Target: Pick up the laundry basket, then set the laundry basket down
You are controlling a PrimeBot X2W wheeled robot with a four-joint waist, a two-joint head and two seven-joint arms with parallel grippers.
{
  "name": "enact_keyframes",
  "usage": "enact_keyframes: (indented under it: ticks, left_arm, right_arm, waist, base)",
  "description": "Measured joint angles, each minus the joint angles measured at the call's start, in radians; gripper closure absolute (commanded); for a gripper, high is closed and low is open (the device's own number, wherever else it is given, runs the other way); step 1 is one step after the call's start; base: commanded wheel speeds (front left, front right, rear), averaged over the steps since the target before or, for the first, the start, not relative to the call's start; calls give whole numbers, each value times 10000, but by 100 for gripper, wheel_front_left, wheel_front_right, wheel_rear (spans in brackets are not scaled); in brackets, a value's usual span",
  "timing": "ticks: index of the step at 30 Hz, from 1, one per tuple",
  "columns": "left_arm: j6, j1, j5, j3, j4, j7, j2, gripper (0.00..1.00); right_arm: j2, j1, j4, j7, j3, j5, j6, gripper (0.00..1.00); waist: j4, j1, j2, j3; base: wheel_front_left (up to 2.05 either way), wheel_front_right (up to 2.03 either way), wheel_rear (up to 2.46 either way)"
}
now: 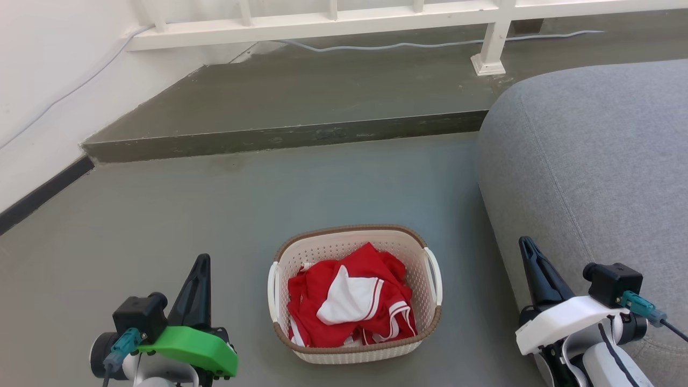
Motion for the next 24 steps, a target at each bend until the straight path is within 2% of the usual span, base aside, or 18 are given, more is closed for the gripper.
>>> enact_keyframes:
  ticks: [8, 14, 24]
  left_arm:
    - [-2, 5, -736, 117, 50, 192, 0, 100]
    - [-75, 4, -1900, 330, 79, 485, -2, 100]
    - [-88, 3, -3080, 619, 96, 830, -8, 100]
  right_arm:
    - [48, -4, 2, 205, -213, 709, 0, 100]
    - [123, -7, 0, 443, -401, 1850, 6, 100]
    - [174, -13, -4, 798, -748, 3014, 12, 100]
  waist:
    - [22, 0, 0, -20]
    - [42, 0, 0, -37]
    - [71, 0, 0, -59]
  base:
    - [0, 0, 0]
    - [0, 0, 0]
    - [0, 0, 0]
